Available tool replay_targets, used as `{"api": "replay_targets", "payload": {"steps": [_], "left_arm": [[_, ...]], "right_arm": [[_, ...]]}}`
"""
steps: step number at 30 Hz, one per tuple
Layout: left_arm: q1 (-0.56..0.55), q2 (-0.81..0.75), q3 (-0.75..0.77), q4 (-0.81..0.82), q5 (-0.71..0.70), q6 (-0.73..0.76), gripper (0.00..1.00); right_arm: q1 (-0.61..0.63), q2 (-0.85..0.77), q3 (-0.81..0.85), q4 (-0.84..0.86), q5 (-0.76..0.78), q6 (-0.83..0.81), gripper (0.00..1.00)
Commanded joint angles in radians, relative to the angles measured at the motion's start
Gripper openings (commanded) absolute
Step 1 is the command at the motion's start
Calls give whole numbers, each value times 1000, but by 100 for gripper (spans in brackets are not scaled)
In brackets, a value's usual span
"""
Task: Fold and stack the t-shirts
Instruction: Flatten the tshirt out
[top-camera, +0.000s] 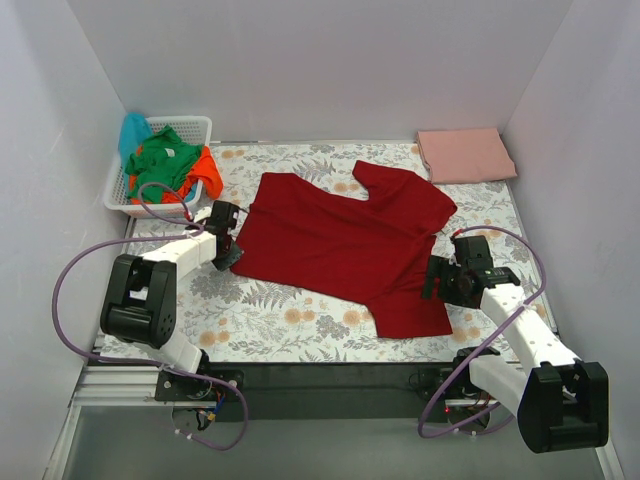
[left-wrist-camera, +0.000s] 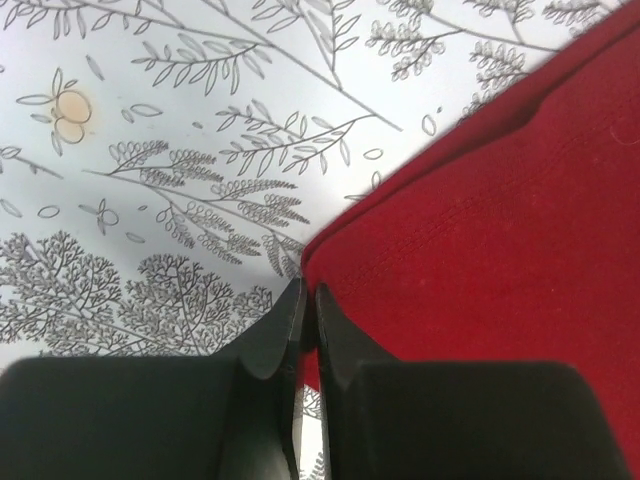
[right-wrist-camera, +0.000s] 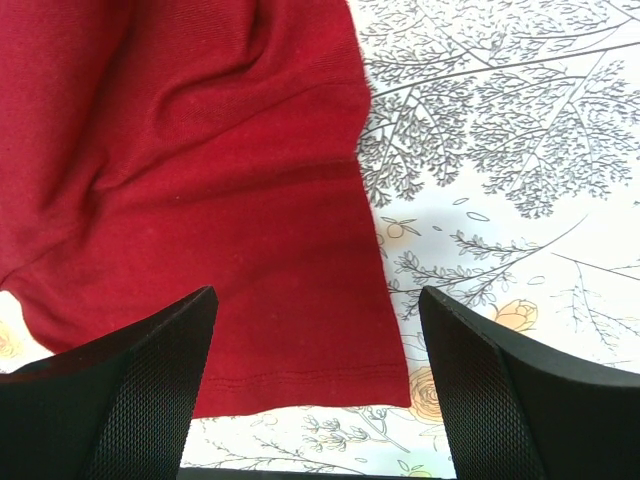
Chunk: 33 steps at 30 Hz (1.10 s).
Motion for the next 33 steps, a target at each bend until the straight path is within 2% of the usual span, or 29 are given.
{"api": "replay_targets", "payload": {"steps": [1,9,14,19,26,33], "left_arm": [[0,-62,4,-107,-47,3,0],[2,-255,-31,-199,-215,15,0],[3,-300,-62,-186,-231,32,0],[2,-302,-60,-177,-219,39,0],[2,-308,-55,-160,-202,59,0],[2,-326,-59,-154,-192,62,0]], "right_arm": [[4,3,25,-14,48,11,88],[3,98,37,-44,129,41,87],[1,141,52,-98,141,70,82],[4,155,51,-165,36,109,73],[95,124,11,-175,-13,209,67],[144,86,-35,-178,20,281,61]]}}
